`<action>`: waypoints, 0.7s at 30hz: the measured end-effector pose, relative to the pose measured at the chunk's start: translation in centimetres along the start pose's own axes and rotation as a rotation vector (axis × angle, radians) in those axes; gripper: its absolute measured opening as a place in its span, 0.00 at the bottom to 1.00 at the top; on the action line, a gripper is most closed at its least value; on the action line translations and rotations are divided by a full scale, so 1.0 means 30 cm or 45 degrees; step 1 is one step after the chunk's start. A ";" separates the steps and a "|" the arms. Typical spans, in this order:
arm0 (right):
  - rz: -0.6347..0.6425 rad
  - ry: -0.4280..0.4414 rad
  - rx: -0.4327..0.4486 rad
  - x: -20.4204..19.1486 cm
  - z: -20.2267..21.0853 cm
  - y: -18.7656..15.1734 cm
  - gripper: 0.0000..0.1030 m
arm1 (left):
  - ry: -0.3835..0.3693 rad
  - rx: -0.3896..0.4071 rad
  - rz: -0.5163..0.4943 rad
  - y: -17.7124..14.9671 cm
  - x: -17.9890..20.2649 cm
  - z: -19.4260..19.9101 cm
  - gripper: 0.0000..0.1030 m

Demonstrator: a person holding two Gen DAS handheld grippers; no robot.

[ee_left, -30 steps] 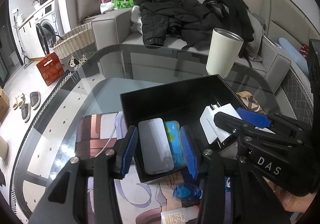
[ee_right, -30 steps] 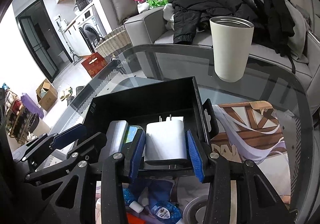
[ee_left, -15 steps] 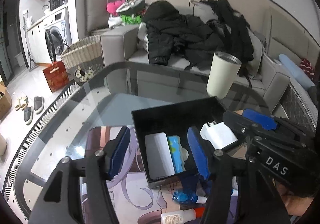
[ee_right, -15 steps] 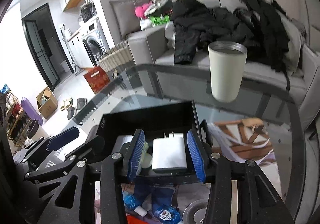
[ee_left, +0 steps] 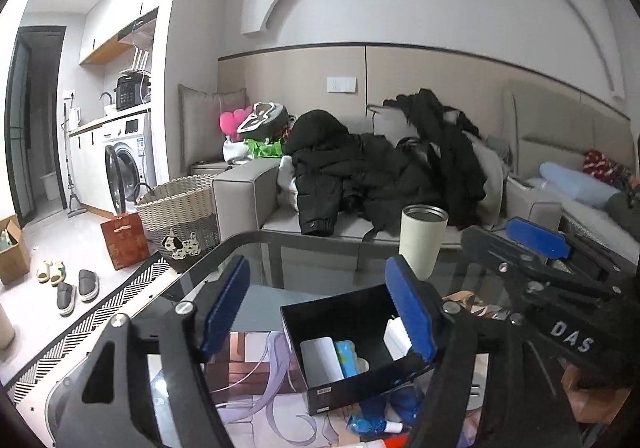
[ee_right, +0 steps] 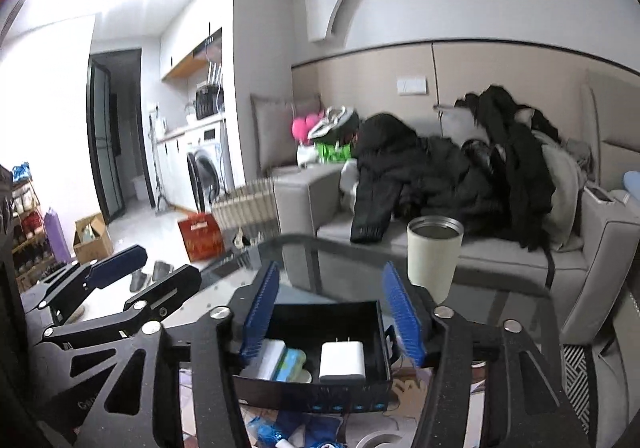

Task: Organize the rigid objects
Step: 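Raise both open grippers out of the box and move toward the remaining items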

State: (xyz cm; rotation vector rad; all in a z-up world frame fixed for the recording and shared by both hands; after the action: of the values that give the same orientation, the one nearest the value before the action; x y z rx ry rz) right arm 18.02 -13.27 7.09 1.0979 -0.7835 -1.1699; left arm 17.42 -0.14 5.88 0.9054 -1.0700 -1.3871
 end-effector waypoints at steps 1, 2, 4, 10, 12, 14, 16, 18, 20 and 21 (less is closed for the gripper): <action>-0.007 0.005 0.020 0.000 0.027 0.012 0.64 | 0.000 0.004 0.007 0.001 -0.009 0.013 0.70; -0.012 0.012 0.033 -0.001 0.045 0.018 0.66 | -0.004 0.004 0.011 0.001 -0.013 0.023 0.71; -0.013 0.021 0.070 -0.003 0.091 0.035 0.73 | -0.016 0.004 0.015 -0.003 -0.007 0.039 0.72; 0.038 0.046 0.121 -0.028 0.196 0.053 0.74 | -0.046 0.021 -0.012 -0.012 0.018 0.096 0.72; 0.045 0.050 0.124 -0.026 0.214 0.052 0.74 | -0.061 0.024 -0.013 -0.014 0.019 0.112 0.73; 0.053 0.055 0.124 -0.022 0.239 0.044 0.74 | -0.069 0.025 -0.013 -0.019 0.019 0.128 0.73; 0.053 0.060 0.109 -0.018 0.249 0.031 0.74 | -0.083 0.019 -0.021 -0.028 0.023 0.137 0.73; 0.057 0.060 0.096 -0.011 0.253 0.018 0.75 | -0.088 0.016 -0.029 -0.035 0.032 0.147 0.73; 0.058 0.052 0.088 -0.002 0.259 0.008 0.75 | -0.093 0.012 -0.041 -0.046 0.040 0.153 0.73; 0.059 0.052 0.084 0.005 0.253 0.005 0.75 | -0.095 0.010 -0.045 -0.050 0.044 0.154 0.73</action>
State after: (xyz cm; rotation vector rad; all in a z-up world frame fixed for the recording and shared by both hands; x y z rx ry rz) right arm 11.14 -15.31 9.55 1.1488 -0.8165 -1.0864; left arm 12.45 -0.98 5.89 0.8878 -1.1209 -1.4564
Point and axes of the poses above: each gripper's, at about its wrist camera, not at the fingertips, and z roughly against the way its jaws point, x to its right, y to its top, the point moved 9 cm from there along -z, roughly the way its jaws point, and after that the axes turned 1 degree about z, right-handed, at the moved point
